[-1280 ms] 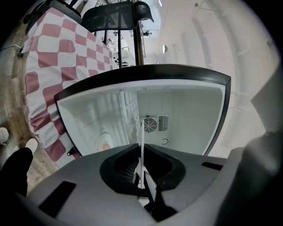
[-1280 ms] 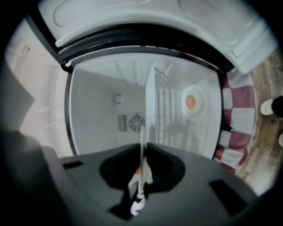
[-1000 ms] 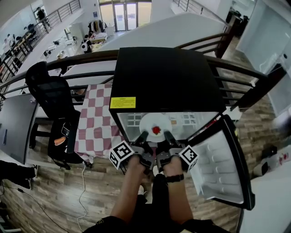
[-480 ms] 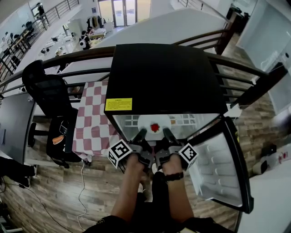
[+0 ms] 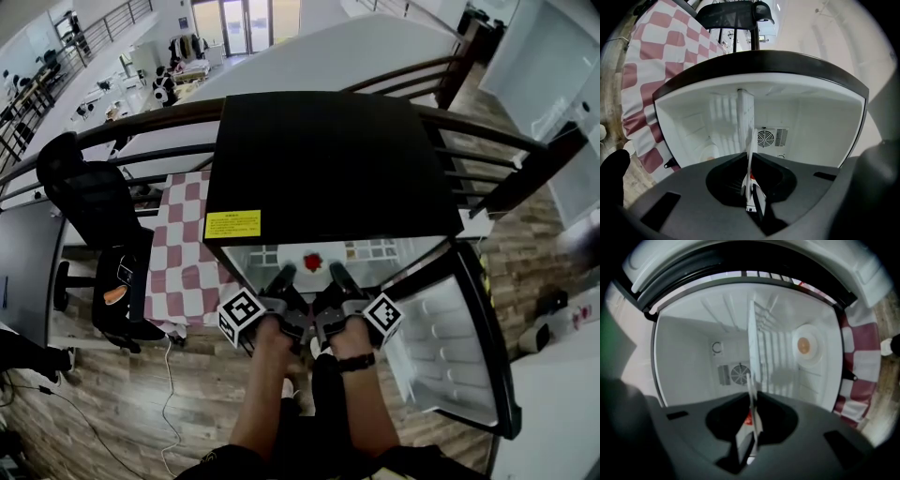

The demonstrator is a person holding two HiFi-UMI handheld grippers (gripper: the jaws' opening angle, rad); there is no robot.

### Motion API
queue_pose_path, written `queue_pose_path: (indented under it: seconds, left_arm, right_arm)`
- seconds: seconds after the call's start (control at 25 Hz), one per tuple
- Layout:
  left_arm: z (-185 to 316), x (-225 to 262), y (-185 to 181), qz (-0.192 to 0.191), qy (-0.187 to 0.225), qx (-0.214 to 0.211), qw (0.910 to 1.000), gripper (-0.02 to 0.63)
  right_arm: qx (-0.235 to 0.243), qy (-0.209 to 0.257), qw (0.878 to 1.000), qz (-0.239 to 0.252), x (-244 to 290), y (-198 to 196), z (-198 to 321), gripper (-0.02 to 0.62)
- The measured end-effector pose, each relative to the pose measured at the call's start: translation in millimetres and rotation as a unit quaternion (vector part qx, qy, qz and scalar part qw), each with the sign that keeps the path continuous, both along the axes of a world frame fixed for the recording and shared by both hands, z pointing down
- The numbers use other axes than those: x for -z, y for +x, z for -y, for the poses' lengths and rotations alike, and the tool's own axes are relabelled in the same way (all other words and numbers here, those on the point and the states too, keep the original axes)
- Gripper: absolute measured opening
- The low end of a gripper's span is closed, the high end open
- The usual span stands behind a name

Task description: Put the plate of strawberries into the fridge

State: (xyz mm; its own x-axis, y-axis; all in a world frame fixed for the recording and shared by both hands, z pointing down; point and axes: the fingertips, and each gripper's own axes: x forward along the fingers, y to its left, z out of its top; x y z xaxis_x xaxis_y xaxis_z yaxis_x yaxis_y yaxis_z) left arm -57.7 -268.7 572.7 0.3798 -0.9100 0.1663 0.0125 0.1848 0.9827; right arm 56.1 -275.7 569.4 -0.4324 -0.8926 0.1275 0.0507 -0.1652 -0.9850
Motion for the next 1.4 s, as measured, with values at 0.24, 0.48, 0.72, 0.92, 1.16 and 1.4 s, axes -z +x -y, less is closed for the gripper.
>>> queue_pose_path:
  seconds: [0.24, 0.48, 0.72, 0.92, 1.16, 1.4]
  left_arm:
    - [4, 1, -3, 0.002, 0.005, 0.002, 1.0, 0.035]
    - [5, 3, -3, 0.006, 0.016, 0.004, 0.9998, 0.035]
    - [7, 3, -3, 0.003, 0.024, -0.003, 0.9997, 0.035]
    - [9, 12, -3, 0.008, 0.039, 0.001, 0.9992, 0.112]
    - [9, 28, -2, 0.018, 0.083, -0.017, 0.9962, 0.24]
    - [5, 32, -15, 0.084, 0.105, -0.021, 0.9907, 0.258]
  right_arm:
    - [-0.007, -0.006, 1.0, 0.018, 1, -3, 4, 0.046]
    - [-0.005, -0.001, 1.0, 0.013, 2, -4, 6, 0.048]
    - [-0.003, 0.01, 1.0, 0.012, 2, -4, 8, 0.051]
    - [0.003, 0.025, 1.0, -0.018, 5, -2, 8, 0.094]
    - [0.013, 0.042, 0.999, -0.011, 11, 1, 6, 0.193]
    - [0.023, 0.057, 0.997, -0.048, 15, 8, -1, 0.209]
